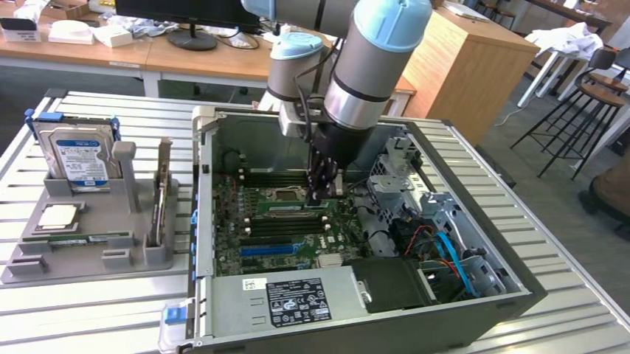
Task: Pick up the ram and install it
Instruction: 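Insert the ram into the slot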
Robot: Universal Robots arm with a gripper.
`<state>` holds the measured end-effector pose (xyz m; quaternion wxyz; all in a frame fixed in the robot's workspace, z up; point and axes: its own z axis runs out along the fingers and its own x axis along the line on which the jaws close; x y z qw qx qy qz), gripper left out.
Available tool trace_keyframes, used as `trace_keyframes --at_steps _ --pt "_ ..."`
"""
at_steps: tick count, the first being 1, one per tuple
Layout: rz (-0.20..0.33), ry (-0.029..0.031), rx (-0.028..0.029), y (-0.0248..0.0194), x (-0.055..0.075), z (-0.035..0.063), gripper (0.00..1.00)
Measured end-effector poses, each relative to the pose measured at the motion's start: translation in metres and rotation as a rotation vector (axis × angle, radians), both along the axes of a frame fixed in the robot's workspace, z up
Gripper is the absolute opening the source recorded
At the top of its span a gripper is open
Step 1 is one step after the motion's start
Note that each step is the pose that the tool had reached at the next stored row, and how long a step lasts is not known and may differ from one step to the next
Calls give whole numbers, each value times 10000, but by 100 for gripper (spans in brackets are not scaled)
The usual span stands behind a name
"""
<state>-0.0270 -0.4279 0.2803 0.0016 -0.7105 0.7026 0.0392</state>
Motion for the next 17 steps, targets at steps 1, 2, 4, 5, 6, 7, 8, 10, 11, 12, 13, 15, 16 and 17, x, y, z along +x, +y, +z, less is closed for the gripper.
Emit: trace_keyframes --at_steps 1,2,4,5,6,7,8,10,11,12,13,15,16,17 --pt "-1 -8 1 0 0 -12 12" --pt "-3 -13 0 0 -1 -24 12" --pt "-8 -23 1 0 0 -46 12" --pt "-15 -25 0 0 -1 -54 12" --pt "-24 -27 1 0 -1 -62 12" --pt "-35 -28 1 0 -1 -70 12" --pt "-47 -29 0 0 -1 -77 12" --pt "-87 -28 -1 0 -2 -85 12" --pt "-106 -28 -2 0 -2 -87 12" --pt "-128 -28 -2 0 -2 -88 12" --pt "-159 -28 0 0 -2 -91 12" --pt "-267 -28 -1 0 -2 -95 12" --pt "-305 -27 -2 0 -2 -95 12" --pt "-308 -28 -2 0 -2 -95 12"
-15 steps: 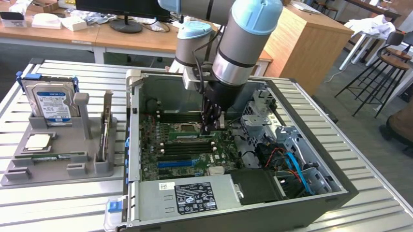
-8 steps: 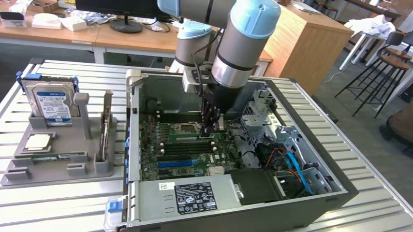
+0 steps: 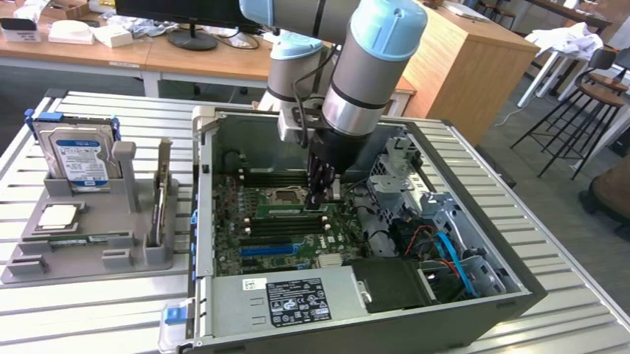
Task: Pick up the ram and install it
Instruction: 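Insert the ram into the slot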
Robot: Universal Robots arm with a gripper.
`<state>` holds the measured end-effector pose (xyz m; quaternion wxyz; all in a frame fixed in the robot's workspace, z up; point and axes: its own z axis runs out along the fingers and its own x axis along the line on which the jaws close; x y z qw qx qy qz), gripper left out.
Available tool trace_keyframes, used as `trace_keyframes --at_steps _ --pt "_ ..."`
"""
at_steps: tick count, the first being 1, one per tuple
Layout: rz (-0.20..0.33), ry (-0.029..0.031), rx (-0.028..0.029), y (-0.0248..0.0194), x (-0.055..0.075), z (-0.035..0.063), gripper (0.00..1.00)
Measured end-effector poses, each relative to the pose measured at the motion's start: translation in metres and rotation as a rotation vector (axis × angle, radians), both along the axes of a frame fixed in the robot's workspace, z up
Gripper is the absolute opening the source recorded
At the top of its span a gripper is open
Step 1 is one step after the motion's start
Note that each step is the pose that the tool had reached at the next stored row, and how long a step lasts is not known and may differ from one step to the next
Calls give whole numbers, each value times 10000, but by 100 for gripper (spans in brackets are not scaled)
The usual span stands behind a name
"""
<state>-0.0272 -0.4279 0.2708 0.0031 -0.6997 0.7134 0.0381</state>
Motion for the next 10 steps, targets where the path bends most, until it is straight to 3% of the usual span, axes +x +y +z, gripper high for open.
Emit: trace_keyframes --at_steps 10 --pt "16 -35 22 0 0 -45 12"
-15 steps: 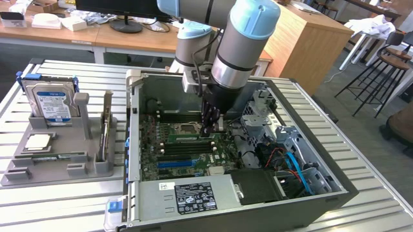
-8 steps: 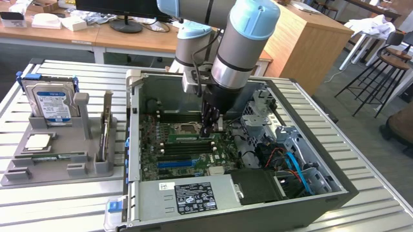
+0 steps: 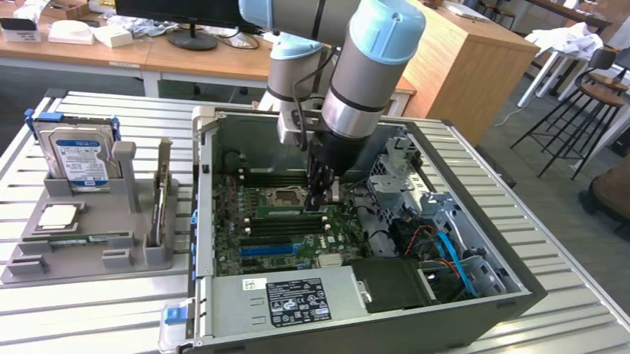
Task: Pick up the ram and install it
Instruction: 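Insert the ram into the slot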
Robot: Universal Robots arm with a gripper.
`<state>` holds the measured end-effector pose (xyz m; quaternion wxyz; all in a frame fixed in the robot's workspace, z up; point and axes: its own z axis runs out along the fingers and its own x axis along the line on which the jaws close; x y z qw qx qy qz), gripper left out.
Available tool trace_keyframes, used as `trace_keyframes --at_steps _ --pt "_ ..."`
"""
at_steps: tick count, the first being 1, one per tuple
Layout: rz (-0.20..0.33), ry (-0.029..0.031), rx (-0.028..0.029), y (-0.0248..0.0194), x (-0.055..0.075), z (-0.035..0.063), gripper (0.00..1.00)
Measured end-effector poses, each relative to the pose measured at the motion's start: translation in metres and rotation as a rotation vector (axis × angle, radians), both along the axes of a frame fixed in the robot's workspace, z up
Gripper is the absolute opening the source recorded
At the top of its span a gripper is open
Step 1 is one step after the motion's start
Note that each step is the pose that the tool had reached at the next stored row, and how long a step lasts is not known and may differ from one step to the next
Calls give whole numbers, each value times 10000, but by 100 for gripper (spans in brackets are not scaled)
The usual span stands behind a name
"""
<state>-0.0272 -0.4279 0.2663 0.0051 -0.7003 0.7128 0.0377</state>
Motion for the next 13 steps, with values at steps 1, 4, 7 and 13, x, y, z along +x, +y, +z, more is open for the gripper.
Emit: trace_keyframes --at_steps 1,4,7,13 --pt "9 -6 3 0 0 -8 12" --pt "26 -9 2 0 0 -16 12" --pt "27 -10 3 0 0 -16 12" --pt "241 -12 3 0 -2 -21 12"
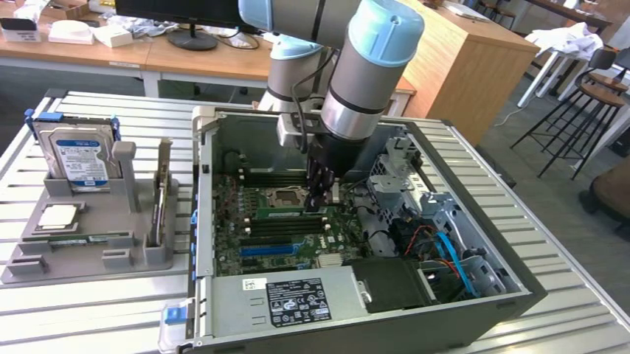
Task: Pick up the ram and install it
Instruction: 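Insert the ram into the slot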
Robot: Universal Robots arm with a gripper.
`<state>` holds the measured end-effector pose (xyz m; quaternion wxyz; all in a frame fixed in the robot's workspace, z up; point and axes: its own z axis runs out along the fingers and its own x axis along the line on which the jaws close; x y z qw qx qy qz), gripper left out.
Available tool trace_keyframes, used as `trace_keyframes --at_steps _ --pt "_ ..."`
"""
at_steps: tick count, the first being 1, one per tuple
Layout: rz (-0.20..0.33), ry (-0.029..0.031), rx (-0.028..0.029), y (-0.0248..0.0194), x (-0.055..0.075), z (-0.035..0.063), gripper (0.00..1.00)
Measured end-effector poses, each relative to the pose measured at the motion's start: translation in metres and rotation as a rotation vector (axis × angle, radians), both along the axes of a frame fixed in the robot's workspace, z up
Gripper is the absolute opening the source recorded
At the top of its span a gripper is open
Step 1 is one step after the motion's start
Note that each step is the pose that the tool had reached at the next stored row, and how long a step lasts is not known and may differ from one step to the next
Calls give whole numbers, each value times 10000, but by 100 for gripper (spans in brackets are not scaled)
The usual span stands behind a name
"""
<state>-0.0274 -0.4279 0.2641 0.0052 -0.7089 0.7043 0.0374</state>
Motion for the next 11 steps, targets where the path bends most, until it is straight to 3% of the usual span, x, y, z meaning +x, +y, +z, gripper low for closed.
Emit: trace_keyframes --at_steps 11 --pt "-4 0 -1 30 -2 -32 12"
